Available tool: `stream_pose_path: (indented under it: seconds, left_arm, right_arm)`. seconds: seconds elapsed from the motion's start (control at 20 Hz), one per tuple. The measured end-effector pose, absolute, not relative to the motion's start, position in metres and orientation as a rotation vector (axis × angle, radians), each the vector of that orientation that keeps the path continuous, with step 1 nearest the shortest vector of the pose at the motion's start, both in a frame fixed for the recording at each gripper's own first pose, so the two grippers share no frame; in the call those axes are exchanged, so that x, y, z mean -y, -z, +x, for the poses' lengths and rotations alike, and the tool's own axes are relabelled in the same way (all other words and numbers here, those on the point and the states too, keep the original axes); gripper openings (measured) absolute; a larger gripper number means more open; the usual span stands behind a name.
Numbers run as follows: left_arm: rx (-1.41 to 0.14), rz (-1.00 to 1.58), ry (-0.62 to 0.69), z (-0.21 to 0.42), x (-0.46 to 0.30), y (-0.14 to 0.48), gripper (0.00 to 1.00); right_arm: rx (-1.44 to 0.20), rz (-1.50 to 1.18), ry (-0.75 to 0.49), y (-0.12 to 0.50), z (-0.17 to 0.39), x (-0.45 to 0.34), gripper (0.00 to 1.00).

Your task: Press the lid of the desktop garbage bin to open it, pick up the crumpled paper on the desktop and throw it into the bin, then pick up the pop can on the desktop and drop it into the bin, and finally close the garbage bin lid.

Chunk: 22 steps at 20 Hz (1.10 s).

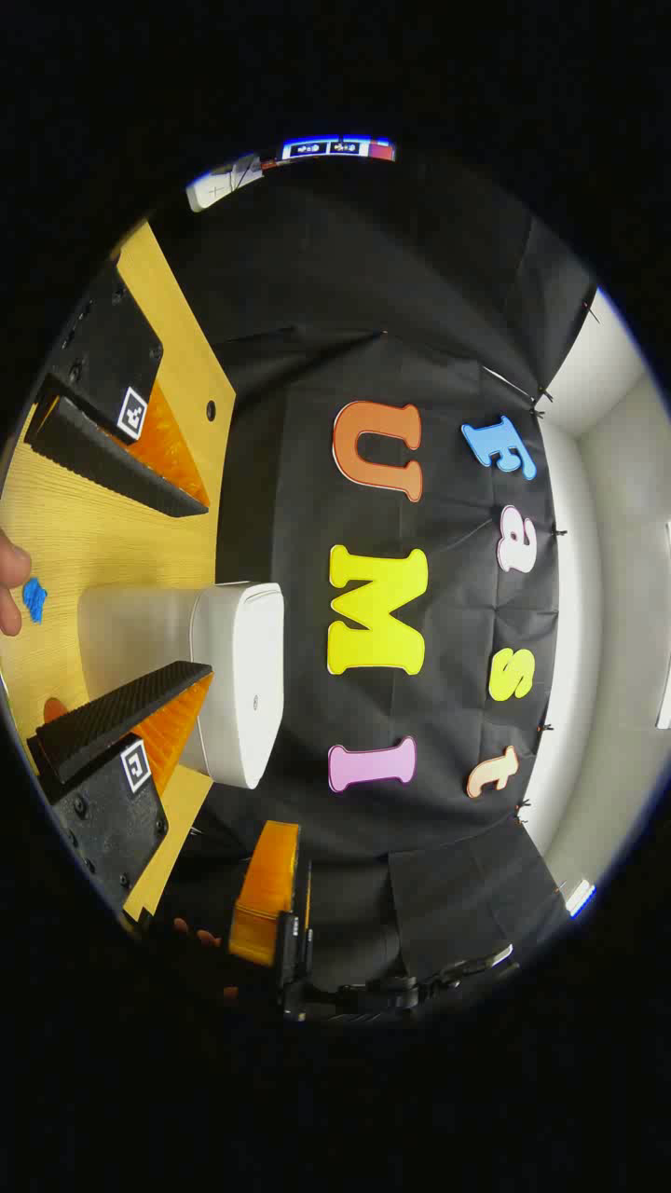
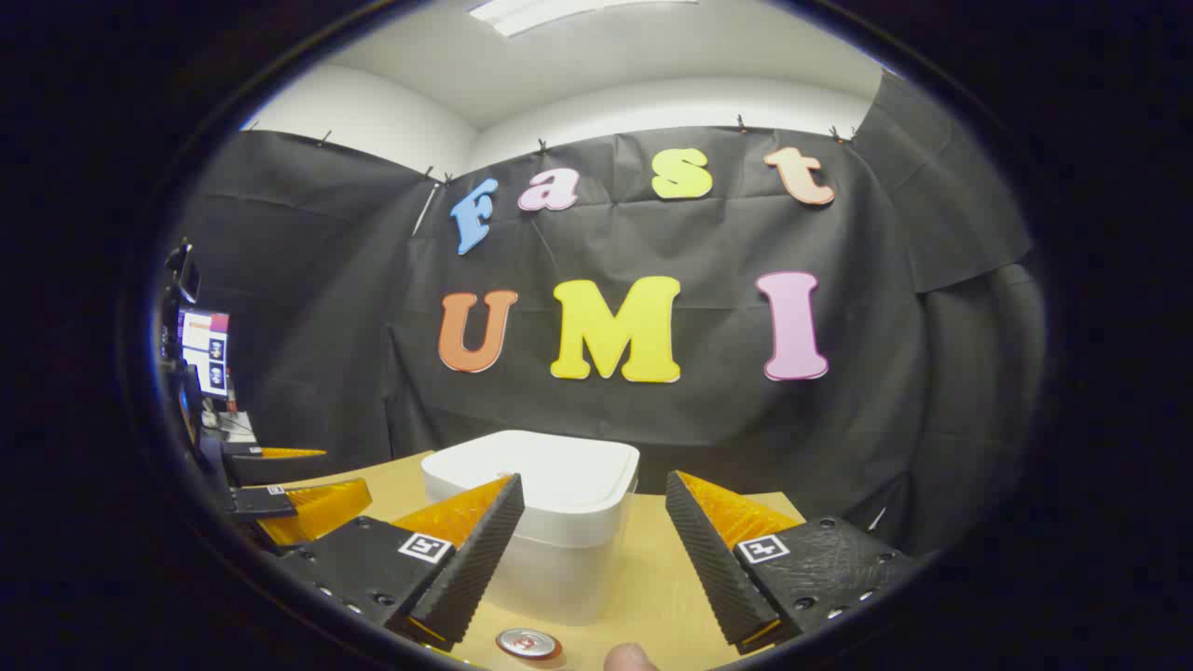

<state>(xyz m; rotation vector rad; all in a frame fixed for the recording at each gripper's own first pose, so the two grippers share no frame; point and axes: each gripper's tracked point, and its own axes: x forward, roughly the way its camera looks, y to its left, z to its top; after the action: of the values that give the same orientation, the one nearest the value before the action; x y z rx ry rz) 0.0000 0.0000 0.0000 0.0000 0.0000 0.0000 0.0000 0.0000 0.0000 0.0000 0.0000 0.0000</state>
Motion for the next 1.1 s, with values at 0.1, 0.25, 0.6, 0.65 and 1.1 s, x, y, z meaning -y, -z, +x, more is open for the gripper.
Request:
stream_pose_path:
  seconds: [0.1,0.25,0.6,0.65,1.1]
  left_arm:
    - [0.000,0.002,0.004,0.001,0.000,-0.002,1.00]
    - [0.017,0.008,-0.002,0.003,-0.002,-0.011,1.00]
    - [0.047,0.040,-0.001,0.010,-0.004,-0.023,1.00]
    - [0.045,0.043,0.003,0.010,-0.003,-0.021,1.00]
    - [0.022,0.048,0.010,0.008,-0.002,-0.010,1.00]
  right_arm:
    - [-0.013,0.005,-0.032,-0.013,0.004,-0.003,0.95]
    - [-0.015,-0.013,-0.016,-0.027,0.009,0.007,0.97]
    - [0.009,-0.034,0.018,-0.019,0.012,0.004,0.95]
    - [0.016,-0.040,0.024,-0.019,0.013,0.005,0.95]
    - [-0.015,-0.037,-0.006,-0.005,0.038,-0.019,0.95]
